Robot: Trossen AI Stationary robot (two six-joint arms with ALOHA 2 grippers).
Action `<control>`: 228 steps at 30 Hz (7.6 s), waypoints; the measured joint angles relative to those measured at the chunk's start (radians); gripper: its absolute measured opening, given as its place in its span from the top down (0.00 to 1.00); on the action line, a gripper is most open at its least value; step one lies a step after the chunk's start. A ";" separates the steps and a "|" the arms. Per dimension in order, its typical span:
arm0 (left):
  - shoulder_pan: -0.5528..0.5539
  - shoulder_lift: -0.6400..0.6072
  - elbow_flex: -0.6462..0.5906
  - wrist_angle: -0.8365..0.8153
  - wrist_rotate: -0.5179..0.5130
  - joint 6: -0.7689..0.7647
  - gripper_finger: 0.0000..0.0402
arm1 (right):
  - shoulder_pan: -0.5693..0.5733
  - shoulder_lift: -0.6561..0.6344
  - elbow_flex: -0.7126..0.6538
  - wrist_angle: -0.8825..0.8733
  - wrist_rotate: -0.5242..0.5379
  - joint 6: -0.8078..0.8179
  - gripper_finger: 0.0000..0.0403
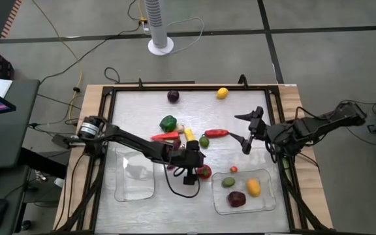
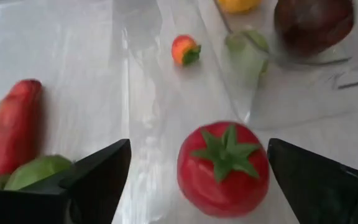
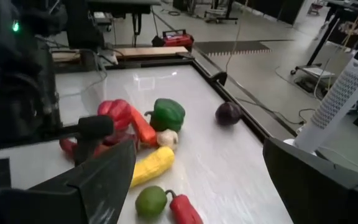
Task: Sort produce into baskets
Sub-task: Put the tomato into the right transparent bin, then put the lime into the right transparent bin, then put the bottom red chili pepper into the left transparent bin
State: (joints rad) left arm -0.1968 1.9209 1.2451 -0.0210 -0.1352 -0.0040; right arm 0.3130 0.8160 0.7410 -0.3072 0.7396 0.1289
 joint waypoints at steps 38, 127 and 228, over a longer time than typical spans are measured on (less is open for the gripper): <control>0.054 -0.045 0.071 -0.065 -0.121 0.062 0.27 | 0.000 -0.025 0.000 -0.034 -0.003 0.004 0.06; 0.288 0.176 -0.084 0.288 -0.011 -0.042 0.47 | 0.051 -0.051 -0.002 -0.036 0.025 0.020 0.06; 0.085 -0.152 -0.218 -0.244 -0.125 -0.364 0.37 | 0.038 -0.045 0.000 -0.042 0.055 0.031 0.06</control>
State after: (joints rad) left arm -0.1120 1.7691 1.0275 -0.2649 -0.2604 -0.3683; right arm 0.3508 0.7712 0.7406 -0.3496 0.7944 0.1600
